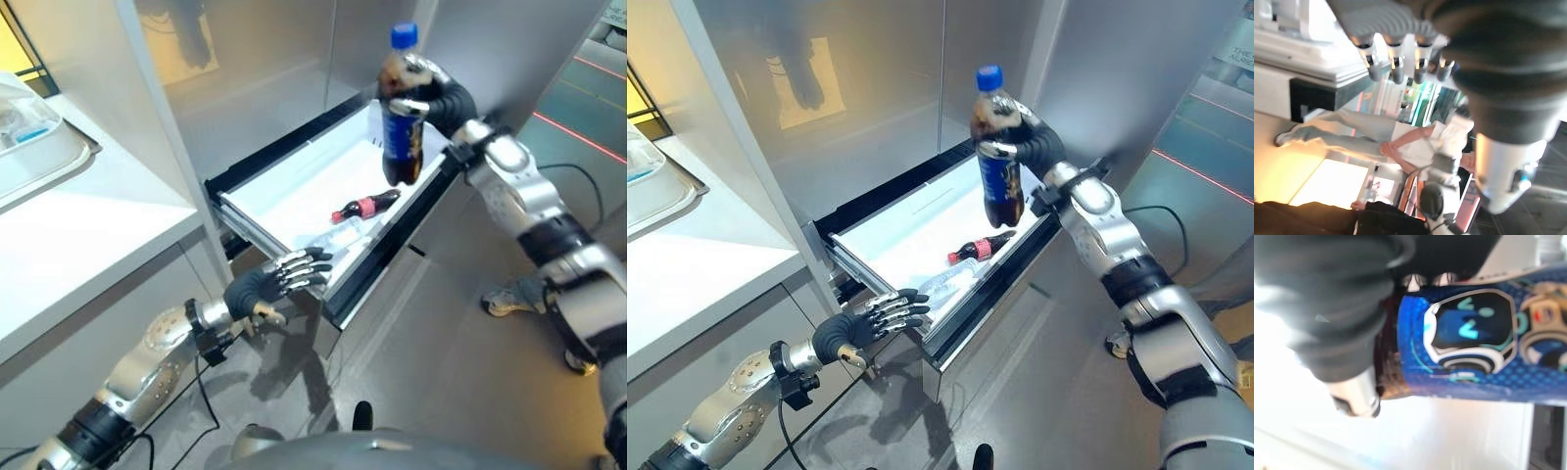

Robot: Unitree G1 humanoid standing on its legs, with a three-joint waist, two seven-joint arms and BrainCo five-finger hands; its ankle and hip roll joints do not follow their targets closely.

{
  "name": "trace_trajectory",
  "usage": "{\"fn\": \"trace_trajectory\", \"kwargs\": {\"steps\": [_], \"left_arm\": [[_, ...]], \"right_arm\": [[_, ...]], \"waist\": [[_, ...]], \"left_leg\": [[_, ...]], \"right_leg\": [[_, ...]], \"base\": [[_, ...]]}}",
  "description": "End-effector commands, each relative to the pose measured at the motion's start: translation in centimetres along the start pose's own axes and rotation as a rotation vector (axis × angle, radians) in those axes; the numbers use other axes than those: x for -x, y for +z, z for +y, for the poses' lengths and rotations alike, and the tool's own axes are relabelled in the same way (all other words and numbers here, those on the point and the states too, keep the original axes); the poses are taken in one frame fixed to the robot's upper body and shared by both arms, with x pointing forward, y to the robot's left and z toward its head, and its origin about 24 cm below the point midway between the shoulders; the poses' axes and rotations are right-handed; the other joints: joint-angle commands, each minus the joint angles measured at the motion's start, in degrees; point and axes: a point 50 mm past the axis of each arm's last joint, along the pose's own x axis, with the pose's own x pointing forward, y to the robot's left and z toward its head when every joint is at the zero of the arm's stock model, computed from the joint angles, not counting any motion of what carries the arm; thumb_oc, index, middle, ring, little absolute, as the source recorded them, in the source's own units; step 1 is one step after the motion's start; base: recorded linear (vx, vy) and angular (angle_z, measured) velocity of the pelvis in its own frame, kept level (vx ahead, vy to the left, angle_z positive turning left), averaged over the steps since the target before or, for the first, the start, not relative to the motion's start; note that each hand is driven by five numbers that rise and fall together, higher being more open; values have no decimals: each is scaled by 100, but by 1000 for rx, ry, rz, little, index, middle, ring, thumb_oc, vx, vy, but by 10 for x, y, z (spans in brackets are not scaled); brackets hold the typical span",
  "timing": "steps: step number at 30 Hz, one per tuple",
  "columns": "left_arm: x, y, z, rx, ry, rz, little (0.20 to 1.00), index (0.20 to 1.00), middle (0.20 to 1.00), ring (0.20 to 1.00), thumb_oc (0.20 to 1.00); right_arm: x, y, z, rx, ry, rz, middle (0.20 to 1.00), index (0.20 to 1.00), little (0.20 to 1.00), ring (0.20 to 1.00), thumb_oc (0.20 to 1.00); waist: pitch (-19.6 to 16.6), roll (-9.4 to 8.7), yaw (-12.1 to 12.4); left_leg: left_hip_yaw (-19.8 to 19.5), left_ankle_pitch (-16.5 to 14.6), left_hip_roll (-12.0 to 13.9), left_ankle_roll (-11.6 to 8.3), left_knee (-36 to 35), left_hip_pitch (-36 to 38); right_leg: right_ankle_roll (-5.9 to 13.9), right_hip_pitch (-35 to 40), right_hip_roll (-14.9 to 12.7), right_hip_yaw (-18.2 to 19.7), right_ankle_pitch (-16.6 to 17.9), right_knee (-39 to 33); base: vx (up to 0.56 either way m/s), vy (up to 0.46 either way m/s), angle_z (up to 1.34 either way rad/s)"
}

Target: Take the drinks into the refrigerator

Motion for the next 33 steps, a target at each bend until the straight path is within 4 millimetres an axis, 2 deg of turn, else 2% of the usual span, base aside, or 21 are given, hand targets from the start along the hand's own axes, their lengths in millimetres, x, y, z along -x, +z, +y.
{"fn": "trace_trajectory", "kwargs": {"steps": [1,4,8,14,20,27,28,31,33], "left_arm": [[-11,20,-7,-40,-108,-51,1000,1000,1000,1000,1000],[-13,23,-8,-51,-124,-51,1000,1000,1000,1000,1000],[-18,36,-11,-109,-169,-66,1000,1000,1000,1000,1000],[-26,48,-17,-162,-224,-81,1000,1000,1000,1000,1000],[-28,55,-21,-194,-227,-112,1000,1000,1000,1000,1000],[-31,62,-26,-228,-238,-141,1000,1000,1000,1000,1000],[-31,65,-27,-242,-243,-146,1000,1000,1000,1000,1000],[-32,69,-28,-261,-239,-158,1000,1000,1000,1000,1000],[-33,70,-28,-271,-238,-164,1000,1000,1000,1000,1000]], "right_arm": [[-41,111,1,188,-6,-313,200,200,200,200,200],[-47,112,5,214,-8,-299,200,200,200,200,200],[-56,118,16,239,3,-302,200,200,200,200,200],[-65,115,31,269,28,-287,200,200,200,200,200],[-66,97,33,426,41,-205,200,200,200,200,200],[-59,59,24,668,47,-40,200,200,200,200,200],[-58,52,25,748,62,-7,200,200,200,200,200],[-57,44,27,780,76,17,200,200,200,200,200],[-58,37,30,871,113,51,200,200,200,200,200]], "waist": [[150,-26,137],[217,-31,155],[437,-30,183],[790,-36,232],[1146,-30,305],[1535,33,386],[1637,30,412],[1725,23,412],[1806,7,427]], "left_leg": [[-212,-159,-435,642,15,-373],[-210,-126,-431,644,36,-488],[-225,-54,-419,667,122,-779],[-244,-81,-420,698,517,-1311],[-320,-158,-465,723,926,-1796],[-381,-166,-492,720,1202,-2228],[-403,-145,-488,718,1218,-2310],[-424,-132,-481,722,1250,-2395],[-436,-135,-487,727,1288,-2459]], "right_leg": [[133,93,180,-158,-742,791],[126,-15,189,-148,-737,817],[111,-356,213,-132,-753,983],[87,-838,220,-117,-776,1285],[74,-1158,196,-98,-757,1453],[62,-1447,179,-103,-722,1565],[67,-1512,172,-102,-700,1560],[70,-1581,172,-106,-690,1579],[72,-1619,162,-122,-680,1595]], "base": [[-38,6,-2],[-27,3,1],[-63,10,-1],[-54,12,1],[-58,-1,4],[-71,-7,6],[-63,-12,10],[-56,-15,11],[-44,-5,9]]}}
